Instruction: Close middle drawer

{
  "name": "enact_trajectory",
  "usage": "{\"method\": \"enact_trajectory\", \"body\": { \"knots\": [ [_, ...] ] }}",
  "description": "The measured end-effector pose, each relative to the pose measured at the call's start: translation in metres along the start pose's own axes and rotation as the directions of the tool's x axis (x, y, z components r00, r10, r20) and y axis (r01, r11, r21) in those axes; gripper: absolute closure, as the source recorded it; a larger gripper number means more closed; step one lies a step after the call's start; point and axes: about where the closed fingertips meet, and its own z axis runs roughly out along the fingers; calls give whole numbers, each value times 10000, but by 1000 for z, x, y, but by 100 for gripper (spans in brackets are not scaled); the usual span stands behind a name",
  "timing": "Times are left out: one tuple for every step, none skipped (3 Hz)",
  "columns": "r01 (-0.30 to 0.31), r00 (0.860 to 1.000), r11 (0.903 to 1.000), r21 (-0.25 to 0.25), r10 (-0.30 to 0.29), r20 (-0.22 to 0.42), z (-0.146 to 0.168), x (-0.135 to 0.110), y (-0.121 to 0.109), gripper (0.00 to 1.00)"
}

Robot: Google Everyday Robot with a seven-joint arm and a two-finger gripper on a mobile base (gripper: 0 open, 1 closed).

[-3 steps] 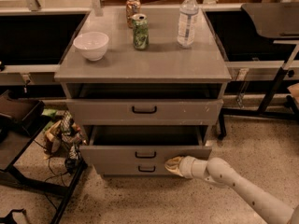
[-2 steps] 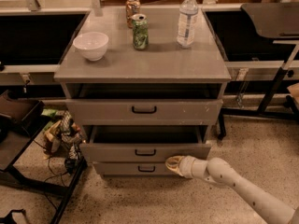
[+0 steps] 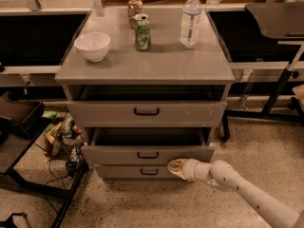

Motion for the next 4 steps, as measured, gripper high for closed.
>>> {"method": "enact_trajectory", "body": {
  "knots": [
    [0, 10000, 10000, 0, 0, 0, 0, 0, 0, 34],
    [0, 10000, 10000, -1, 0, 1, 0, 0, 0, 11],
    [0, 10000, 10000, -1, 0, 1, 0, 0, 0, 0],
    [0, 10000, 10000, -2, 0, 1, 0, 0, 0, 0]
  ]
}}
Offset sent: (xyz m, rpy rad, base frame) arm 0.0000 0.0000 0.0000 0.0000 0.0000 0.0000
